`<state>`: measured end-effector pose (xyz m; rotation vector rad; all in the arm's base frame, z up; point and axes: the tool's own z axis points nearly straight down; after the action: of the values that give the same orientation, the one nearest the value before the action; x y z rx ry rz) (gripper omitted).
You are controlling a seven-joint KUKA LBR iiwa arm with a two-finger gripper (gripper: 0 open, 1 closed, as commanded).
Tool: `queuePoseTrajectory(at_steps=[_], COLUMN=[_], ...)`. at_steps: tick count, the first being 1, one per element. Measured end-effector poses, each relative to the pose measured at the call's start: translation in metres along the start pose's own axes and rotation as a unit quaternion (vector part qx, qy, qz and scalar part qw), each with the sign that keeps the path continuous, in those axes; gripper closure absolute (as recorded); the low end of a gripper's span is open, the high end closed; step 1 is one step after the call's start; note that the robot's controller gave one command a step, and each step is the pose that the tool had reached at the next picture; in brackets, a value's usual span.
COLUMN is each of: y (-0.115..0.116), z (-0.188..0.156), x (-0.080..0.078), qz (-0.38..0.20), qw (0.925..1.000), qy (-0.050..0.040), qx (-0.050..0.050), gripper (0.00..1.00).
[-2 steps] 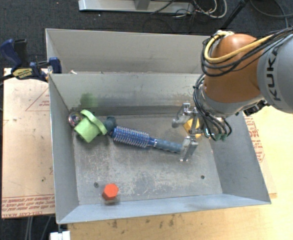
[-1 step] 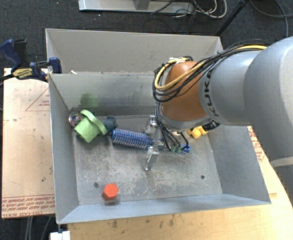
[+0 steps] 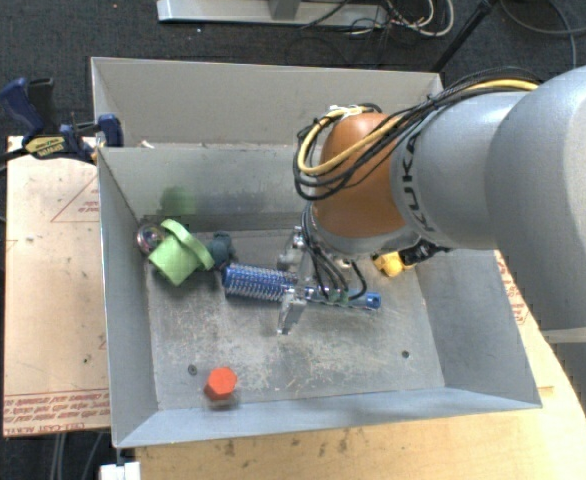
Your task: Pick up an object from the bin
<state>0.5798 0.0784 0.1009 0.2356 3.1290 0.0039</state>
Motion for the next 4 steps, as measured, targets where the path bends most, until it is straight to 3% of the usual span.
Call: queuePoseTrajectory(at_steps=[1, 2, 3, 4], y=[-0.007, -0.005, -0.004, -0.004], z=[-0.011, 0.025, 0.022, 0.02], x=[-0.004, -0.001, -0.003, -0.005], qz=[0.056, 0.104, 0.103, 0.103], qw=[0.9984, 0.9946, 0.9947, 0.9946], qy=[0.0004, -0.0023, -0.0006, -0.0052], qx=[0.001, -0.001, 0.0, -0.002], gripper=[0.0, 0.0, 0.0, 1.0])
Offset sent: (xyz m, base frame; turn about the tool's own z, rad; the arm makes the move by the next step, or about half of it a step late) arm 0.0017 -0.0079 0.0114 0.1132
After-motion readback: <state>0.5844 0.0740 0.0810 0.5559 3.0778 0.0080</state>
